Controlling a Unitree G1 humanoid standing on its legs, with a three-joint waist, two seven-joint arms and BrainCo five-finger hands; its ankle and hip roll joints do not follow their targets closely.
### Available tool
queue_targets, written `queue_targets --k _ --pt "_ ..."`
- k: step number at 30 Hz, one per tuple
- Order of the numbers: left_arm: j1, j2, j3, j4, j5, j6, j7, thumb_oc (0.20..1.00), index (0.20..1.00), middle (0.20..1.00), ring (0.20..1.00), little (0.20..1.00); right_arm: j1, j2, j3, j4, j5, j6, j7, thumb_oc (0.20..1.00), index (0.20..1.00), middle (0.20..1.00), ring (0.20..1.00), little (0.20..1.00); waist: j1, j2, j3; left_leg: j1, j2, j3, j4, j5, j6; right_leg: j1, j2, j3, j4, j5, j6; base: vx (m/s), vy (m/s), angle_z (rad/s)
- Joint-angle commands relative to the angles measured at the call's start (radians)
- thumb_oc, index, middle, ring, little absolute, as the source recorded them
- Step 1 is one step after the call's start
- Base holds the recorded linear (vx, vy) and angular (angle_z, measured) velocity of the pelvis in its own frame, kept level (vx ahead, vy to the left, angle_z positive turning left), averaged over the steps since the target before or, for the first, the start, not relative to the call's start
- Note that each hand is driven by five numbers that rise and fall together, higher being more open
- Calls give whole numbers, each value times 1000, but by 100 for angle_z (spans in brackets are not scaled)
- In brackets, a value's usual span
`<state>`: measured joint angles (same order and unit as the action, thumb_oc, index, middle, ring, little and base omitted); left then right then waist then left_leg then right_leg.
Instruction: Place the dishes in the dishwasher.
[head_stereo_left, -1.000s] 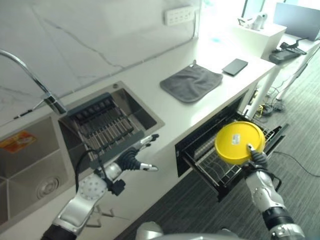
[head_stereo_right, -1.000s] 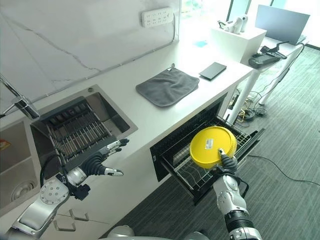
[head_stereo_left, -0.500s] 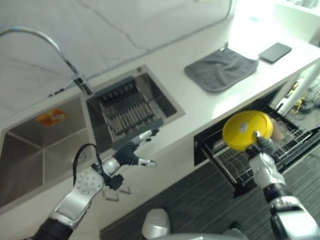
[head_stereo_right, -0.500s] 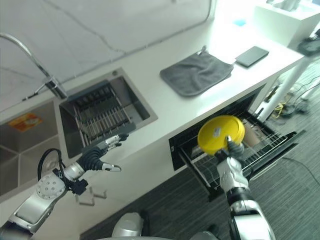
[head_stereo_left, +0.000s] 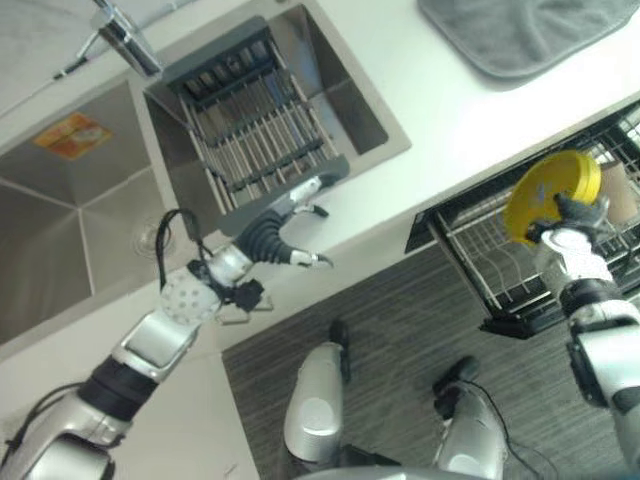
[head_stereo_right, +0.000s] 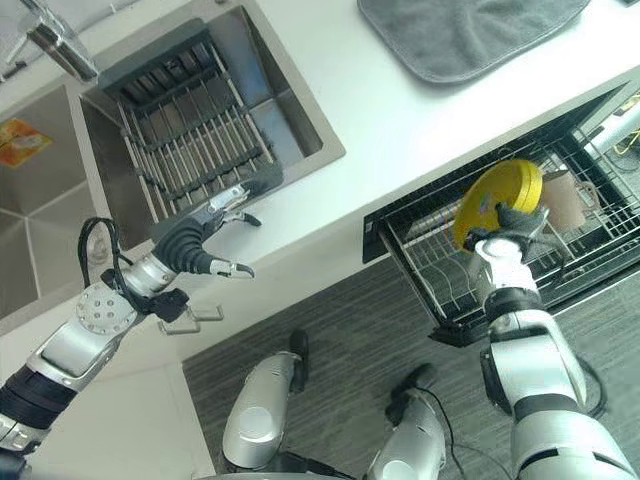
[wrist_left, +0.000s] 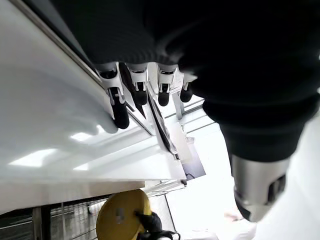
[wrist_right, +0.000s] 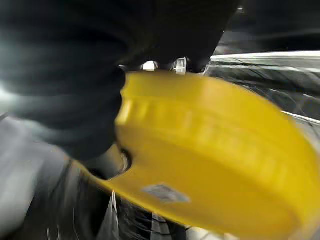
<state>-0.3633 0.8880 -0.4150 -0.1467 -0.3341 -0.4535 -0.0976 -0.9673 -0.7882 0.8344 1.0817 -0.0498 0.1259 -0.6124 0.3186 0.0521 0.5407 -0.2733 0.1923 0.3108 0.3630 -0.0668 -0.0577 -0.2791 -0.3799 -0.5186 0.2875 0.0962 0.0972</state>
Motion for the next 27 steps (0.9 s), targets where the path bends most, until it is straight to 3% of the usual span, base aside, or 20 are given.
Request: queue_targets --k 1,11,13,15,20,27 --pt "56 53 -41 -26 -10 -51 -4 1000 1000 1000 1000 1000 -76 -45 -128 -14 -423 1 -104 200 200 200 200 200 26 20 -35 5 -50 -11 -9 -18 48 90 58 -41 152 -212 45 -57 -152 -5" --pt "-58 57 -119 13 8 -38 42 1000 1000 1000 1000 1000 -137 -24 36 -41 -710 -30 -217 200 200 200 200 200 33 -12 -21 -77 -30 -13 11 -26 47 0 44 -55 176 -200 68 -51 -53 -1" --pt "-61 50 -119 15 14 -40 52 1000 1000 1000 1000 1000 -124 -20 41 -49 -703 -8 -277 200 200 200 200 200 34 -14 -21 -97 -29 -21 12 -24 45 -24 42 -50 184 -198 71 -8 -6 3" --pt "-73 56 -132 23 28 -55 87 1000 1000 1000 1000 1000 -139 -5 22 -61 -690 59 -369 200 200 200 200 200 37 -16 -21 -124 -29 -27 22 -28 49 -55 39 -49 199 -197 74 -23 -14 6" --pt "-107 6 -150 27 62 -58 114 1000 1000 1000 1000 1000 -175 24 -39 1 -613 68 -538 200 200 200 200 200 45 -10 -21 -197 -35 -47 27 -18 45 -122 44 -49 212 -188 76 -30 -27 6" --pt "-134 -15 -188 24 87 -64 144 1000 1000 1000 1000 1000 -216 28 -82 43 -398 121 -653 200 200 200 200 200 51 2 -21 -242 -39 -56 40 -20 43 -157 27 -69 217 -181 74 -2 -4 8"
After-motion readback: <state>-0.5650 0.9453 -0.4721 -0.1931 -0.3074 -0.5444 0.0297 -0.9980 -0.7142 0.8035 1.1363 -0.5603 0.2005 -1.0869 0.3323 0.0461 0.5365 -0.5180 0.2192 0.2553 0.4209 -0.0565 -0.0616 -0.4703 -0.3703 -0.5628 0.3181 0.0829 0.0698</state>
